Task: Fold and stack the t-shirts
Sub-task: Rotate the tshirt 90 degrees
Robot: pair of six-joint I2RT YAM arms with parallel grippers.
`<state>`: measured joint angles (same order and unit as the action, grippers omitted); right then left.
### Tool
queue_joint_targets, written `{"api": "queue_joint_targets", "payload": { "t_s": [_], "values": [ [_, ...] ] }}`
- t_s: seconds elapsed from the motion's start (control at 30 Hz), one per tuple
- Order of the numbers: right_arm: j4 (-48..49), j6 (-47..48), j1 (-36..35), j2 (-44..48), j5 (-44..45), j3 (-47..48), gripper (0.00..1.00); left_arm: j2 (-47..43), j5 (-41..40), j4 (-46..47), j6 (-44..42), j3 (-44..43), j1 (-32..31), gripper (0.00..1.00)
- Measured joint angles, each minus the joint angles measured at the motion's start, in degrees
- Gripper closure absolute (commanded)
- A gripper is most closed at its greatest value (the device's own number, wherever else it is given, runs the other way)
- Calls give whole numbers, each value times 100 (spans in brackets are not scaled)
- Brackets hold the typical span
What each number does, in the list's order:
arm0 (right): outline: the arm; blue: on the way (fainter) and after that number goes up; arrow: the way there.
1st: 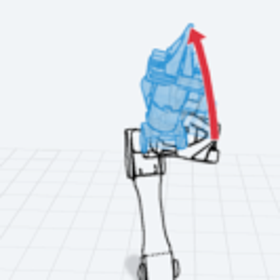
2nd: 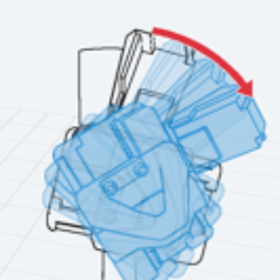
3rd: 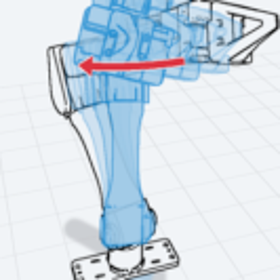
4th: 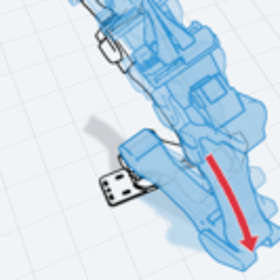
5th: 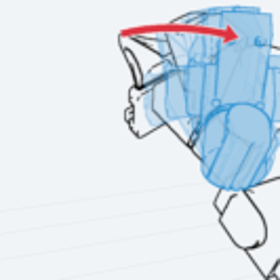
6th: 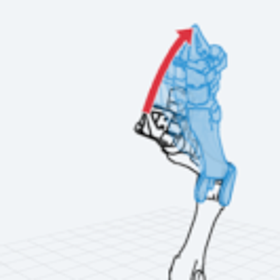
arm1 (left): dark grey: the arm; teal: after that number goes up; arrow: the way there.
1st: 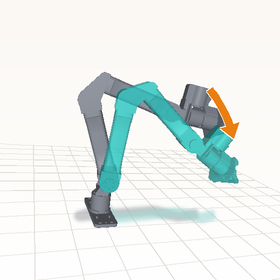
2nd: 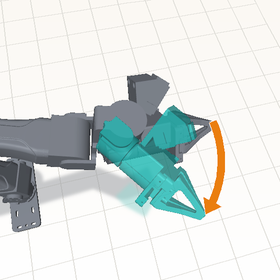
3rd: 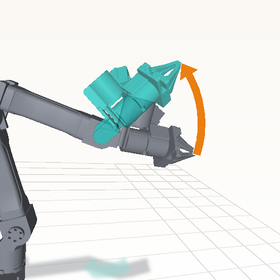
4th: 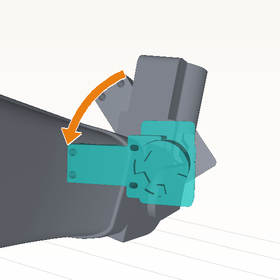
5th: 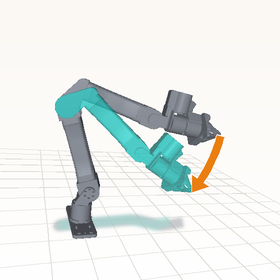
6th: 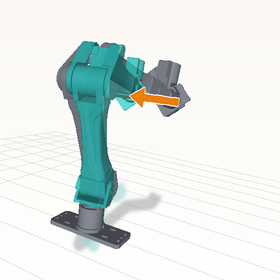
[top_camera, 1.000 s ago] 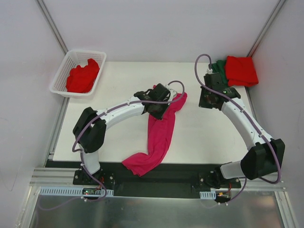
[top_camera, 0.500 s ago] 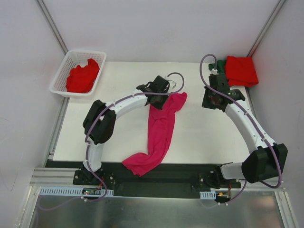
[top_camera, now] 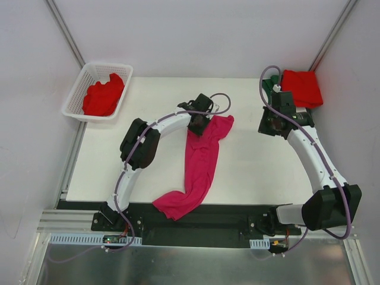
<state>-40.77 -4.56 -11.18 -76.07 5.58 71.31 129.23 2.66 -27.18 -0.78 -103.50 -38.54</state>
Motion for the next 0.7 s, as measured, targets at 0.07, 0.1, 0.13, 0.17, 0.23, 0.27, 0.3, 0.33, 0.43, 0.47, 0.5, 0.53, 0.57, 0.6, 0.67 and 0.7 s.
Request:
{"api": "queue_joint_targets", "payload": {
  "t_s": [0.07, 0.1, 0.13, 0.17, 0.23, 0.27, 0.3, 0.33, 0.43, 0.47, 0.5, 0.53, 0.57, 0.6, 0.67, 0.7],
  "values": [
    [2, 13, 57, 0, -48, 0, 99, 201, -2, -212, -20, -319, 7, 100],
    [0, 13, 81, 0, -59, 0, 99, 295, -9, -289, -24, -496, 31, 100],
    [0, 15, 103, 0, -76, 0, 99, 433, -17, -378, -33, -697, 42, 100],
    [0, 13, 122, 0, -96, 0, 99, 577, -20, -518, -35, -964, 59, 100],
    [0, 13, 157, 2, -140, 0, 99, 793, -17, -658, -37, -1338, 94, 100],
    [0, 13, 168, 2, -160, 0, 99, 890, -17, -748, -37, -1523, 120, 100],
    [2, 13, 184, 4, -179, 0, 99, 975, -17, -815, -37, -1672, 151, 100],
    [0, 13, 195, 7, -192, 0, 99, 1080, -17, -896, -39, -1856, 190, 100],
    [0, 13, 225, 7, -223, 0, 99, 1392, -26, -1141, -66, -2422, 339, 100],
    [0, 13, 236, 7, -243, 0, 99, 1486, -28, -1222, -79, -2599, 393, 100],
    [2, 13, 245, 7, -249, 0, 99, 1563, -33, -1272, -85, -2747, 461, 100],
    [2, 13, 254, 7, -264, 0, 99, 1613, -35, -1300, -94, -2841, 531, 100],
    [0, 13, 262, 7, -286, 0, 99, 1657, -37, -1335, -96, -2916, 610, 100],
    [0, 13, 267, 7, -302, 0, 99, 1681, -39, -1366, -96, -2968, 678, 100],
    [0, 13, 275, 7, -315, -2, 99, 1731, -48, -1438, -98, -3069, 846, 100],
    [0, 13, 282, 7, -321, -2, 99, 1770, -72, -1493, -98, -3145, 949, 100]
  ]
}}
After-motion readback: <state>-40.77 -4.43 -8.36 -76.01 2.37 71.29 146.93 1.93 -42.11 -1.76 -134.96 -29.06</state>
